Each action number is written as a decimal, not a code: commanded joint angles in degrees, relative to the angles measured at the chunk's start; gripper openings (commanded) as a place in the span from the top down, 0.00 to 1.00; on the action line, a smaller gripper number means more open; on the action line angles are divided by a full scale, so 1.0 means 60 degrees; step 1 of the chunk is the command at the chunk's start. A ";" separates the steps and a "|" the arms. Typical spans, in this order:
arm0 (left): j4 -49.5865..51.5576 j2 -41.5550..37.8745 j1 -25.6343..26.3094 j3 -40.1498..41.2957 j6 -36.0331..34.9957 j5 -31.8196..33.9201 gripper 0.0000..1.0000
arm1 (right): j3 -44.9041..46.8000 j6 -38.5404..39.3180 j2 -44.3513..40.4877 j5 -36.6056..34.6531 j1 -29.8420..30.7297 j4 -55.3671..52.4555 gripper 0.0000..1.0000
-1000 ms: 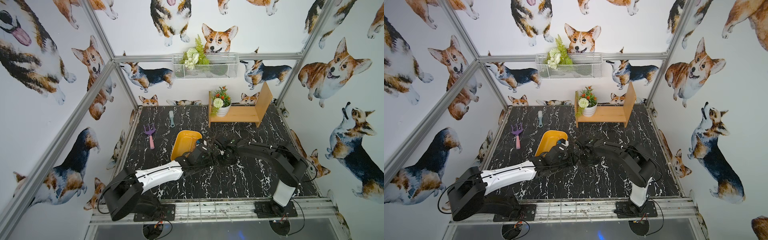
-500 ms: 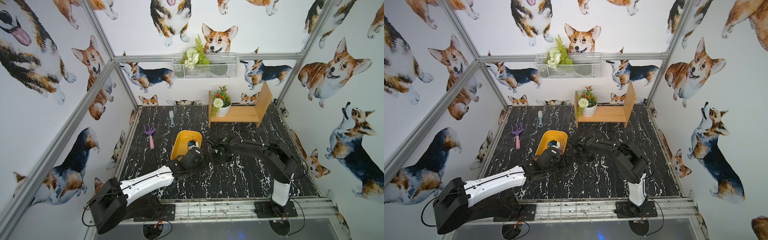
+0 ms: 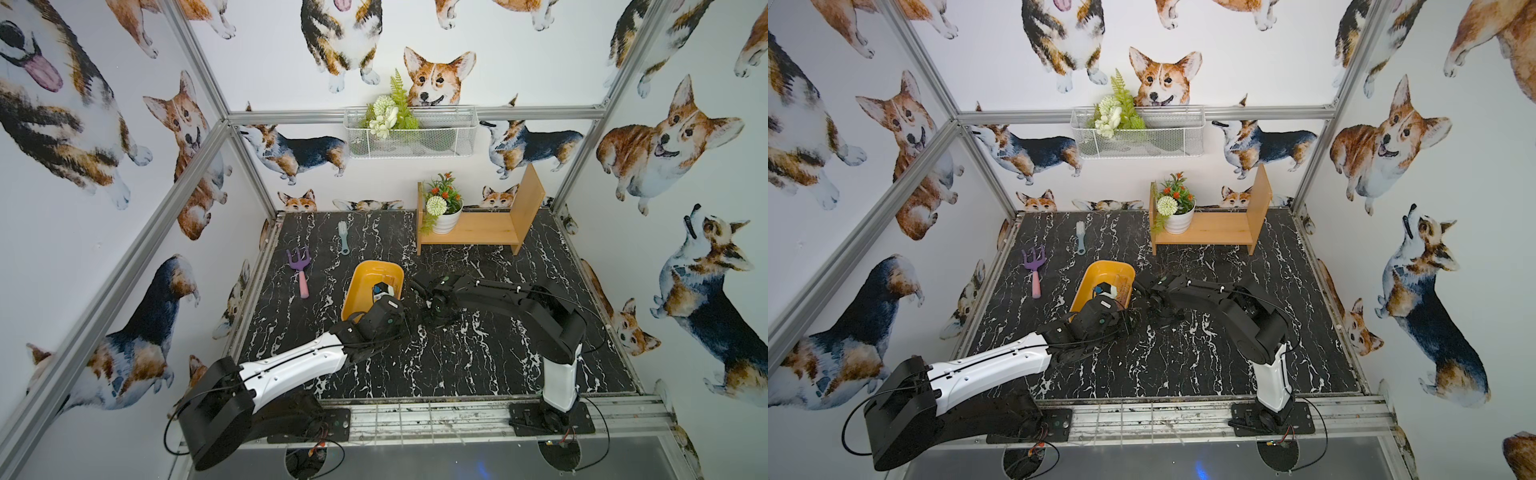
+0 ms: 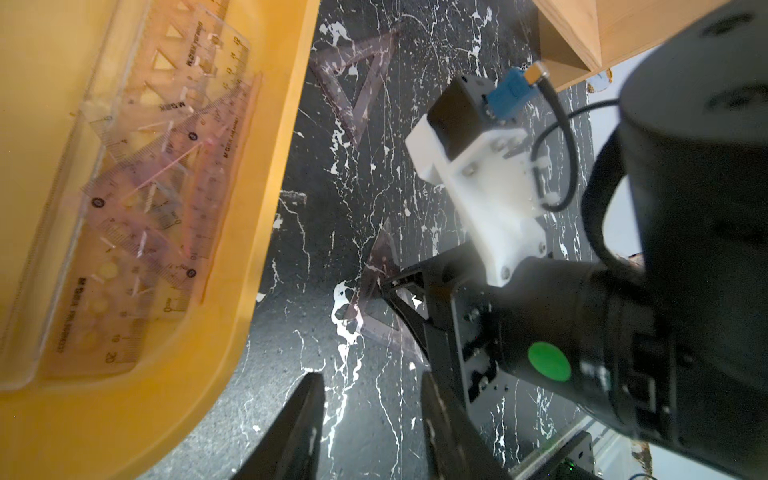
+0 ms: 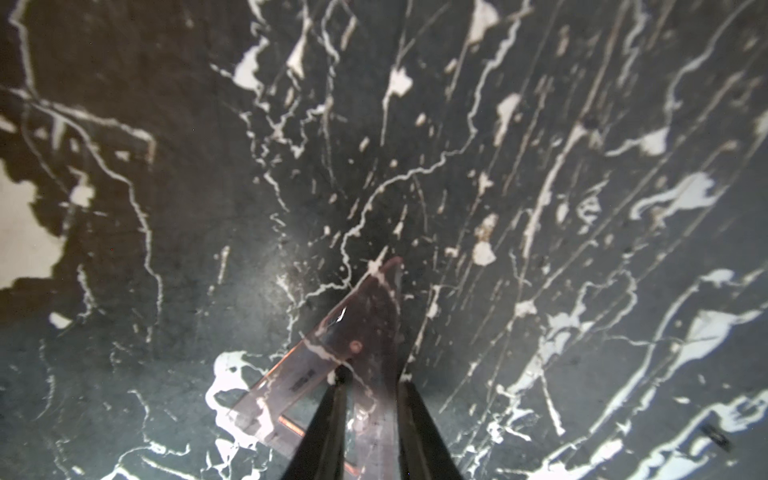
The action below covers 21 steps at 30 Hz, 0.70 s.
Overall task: Put the scattered rulers into the storage box
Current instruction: Pick up the ruler from the center of the board.
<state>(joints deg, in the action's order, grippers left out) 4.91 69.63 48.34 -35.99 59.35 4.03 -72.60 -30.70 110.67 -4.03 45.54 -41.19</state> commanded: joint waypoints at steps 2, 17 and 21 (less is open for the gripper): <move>-0.0434 0.0289 -0.0025 0.0106 0.0120 -0.0262 0.56 | 0.0708 0.0143 0.0020 0.0192 -0.0105 -0.0327 0.78; -0.1546 0.2260 0.0382 -0.0593 0.0156 -0.1240 0.57 | 0.2950 0.0421 -0.1351 0.0599 -0.1012 0.0010 0.85; -0.1937 0.3211 0.0610 -0.1218 0.0215 -0.1660 0.57 | 0.3404 0.0487 -0.1733 0.0587 -0.1318 -0.0074 0.86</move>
<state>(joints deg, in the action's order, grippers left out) -3.99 86.35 51.48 -40.66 60.42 -3.44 -55.07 -28.95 99.53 4.54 38.50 -25.71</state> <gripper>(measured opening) 0.431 0.141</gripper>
